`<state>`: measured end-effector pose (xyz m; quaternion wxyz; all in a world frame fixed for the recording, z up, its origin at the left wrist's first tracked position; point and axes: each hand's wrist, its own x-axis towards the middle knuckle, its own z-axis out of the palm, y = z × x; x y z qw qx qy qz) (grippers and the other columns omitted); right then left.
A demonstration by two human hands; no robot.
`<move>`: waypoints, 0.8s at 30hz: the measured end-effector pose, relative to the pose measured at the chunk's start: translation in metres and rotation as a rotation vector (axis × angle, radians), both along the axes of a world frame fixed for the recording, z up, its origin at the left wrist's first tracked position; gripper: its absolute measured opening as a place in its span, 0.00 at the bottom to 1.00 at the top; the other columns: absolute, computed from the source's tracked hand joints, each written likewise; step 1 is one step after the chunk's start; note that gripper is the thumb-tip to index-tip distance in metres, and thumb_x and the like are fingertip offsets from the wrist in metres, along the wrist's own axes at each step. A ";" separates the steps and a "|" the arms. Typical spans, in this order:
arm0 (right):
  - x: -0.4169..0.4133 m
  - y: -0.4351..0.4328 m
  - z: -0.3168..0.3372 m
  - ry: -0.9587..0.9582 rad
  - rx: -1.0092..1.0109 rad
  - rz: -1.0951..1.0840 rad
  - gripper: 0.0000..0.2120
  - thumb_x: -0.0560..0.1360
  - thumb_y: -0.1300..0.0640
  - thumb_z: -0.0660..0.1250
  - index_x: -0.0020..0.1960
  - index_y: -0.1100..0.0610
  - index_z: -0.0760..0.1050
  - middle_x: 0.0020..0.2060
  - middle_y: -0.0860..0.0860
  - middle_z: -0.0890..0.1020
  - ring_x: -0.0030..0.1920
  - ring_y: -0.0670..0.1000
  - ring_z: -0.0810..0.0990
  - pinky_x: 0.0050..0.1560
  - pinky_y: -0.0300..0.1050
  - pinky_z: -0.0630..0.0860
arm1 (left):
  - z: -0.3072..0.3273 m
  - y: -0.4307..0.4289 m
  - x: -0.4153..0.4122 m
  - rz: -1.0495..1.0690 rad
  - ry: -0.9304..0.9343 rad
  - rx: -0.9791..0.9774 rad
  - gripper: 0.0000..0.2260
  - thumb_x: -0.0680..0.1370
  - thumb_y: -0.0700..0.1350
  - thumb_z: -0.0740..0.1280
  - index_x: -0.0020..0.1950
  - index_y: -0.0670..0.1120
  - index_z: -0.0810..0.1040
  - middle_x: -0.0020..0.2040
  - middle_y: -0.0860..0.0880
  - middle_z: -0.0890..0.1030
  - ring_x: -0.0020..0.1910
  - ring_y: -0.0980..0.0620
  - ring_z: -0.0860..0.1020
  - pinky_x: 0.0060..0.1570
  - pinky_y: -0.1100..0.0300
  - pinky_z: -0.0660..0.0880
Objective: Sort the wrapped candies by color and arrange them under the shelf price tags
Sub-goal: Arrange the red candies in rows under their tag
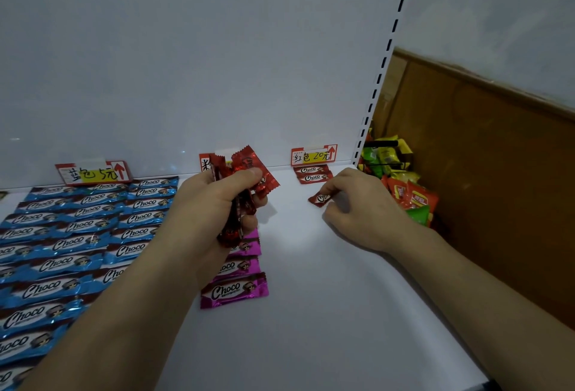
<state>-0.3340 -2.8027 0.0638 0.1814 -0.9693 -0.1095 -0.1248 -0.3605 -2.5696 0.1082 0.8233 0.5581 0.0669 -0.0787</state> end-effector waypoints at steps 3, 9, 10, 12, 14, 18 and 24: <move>-0.003 0.003 -0.001 0.023 -0.069 -0.001 0.20 0.77 0.52 0.63 0.68 0.55 0.76 0.58 0.50 0.76 0.58 0.50 0.74 0.61 0.50 0.76 | 0.000 0.001 0.000 0.004 0.002 -0.005 0.11 0.76 0.40 0.72 0.57 0.40 0.79 0.37 0.44 0.83 0.33 0.53 0.80 0.22 0.65 0.69; -0.005 0.008 -0.005 0.021 -0.160 -0.019 0.19 0.78 0.53 0.60 0.67 0.55 0.73 0.60 0.49 0.72 0.60 0.51 0.69 0.60 0.54 0.72 | 0.000 0.001 -0.001 0.001 -0.005 0.004 0.11 0.76 0.41 0.72 0.57 0.39 0.79 0.38 0.44 0.84 0.34 0.53 0.80 0.22 0.65 0.70; -0.005 0.008 -0.005 0.019 -0.163 -0.025 0.19 0.78 0.53 0.60 0.67 0.55 0.73 0.60 0.49 0.72 0.60 0.51 0.69 0.60 0.54 0.72 | 0.000 0.001 -0.001 0.004 -0.008 0.015 0.12 0.75 0.41 0.73 0.57 0.39 0.80 0.39 0.44 0.85 0.35 0.52 0.81 0.23 0.65 0.71; -0.004 0.008 -0.006 0.016 -0.169 -0.028 0.19 0.78 0.53 0.60 0.68 0.55 0.73 0.60 0.49 0.72 0.60 0.51 0.69 0.60 0.54 0.72 | -0.001 0.001 0.000 0.008 -0.010 0.045 0.14 0.74 0.42 0.74 0.58 0.40 0.80 0.41 0.44 0.86 0.39 0.50 0.83 0.25 0.64 0.73; -0.004 0.008 -0.006 0.023 -0.168 -0.034 0.19 0.78 0.53 0.60 0.68 0.54 0.73 0.60 0.49 0.72 0.60 0.51 0.69 0.60 0.55 0.72 | -0.002 0.001 0.000 0.007 -0.010 0.072 0.14 0.73 0.43 0.74 0.57 0.41 0.81 0.41 0.44 0.86 0.40 0.49 0.82 0.26 0.64 0.74; -0.004 0.006 -0.007 0.033 -0.186 -0.037 0.21 0.78 0.53 0.60 0.70 0.54 0.72 0.62 0.48 0.71 0.62 0.50 0.68 0.62 0.54 0.72 | -0.004 0.002 0.001 -0.018 -0.002 0.096 0.13 0.74 0.44 0.74 0.56 0.40 0.81 0.35 0.45 0.82 0.34 0.51 0.76 0.24 0.65 0.70; -0.019 0.031 0.032 0.033 0.652 0.145 0.11 0.81 0.50 0.65 0.60 0.53 0.79 0.48 0.46 0.83 0.48 0.44 0.81 0.43 0.33 0.73 | -0.008 -0.003 -0.004 -0.035 -0.167 0.359 0.08 0.72 0.44 0.76 0.49 0.45 0.82 0.29 0.52 0.77 0.26 0.57 0.71 0.25 0.65 0.68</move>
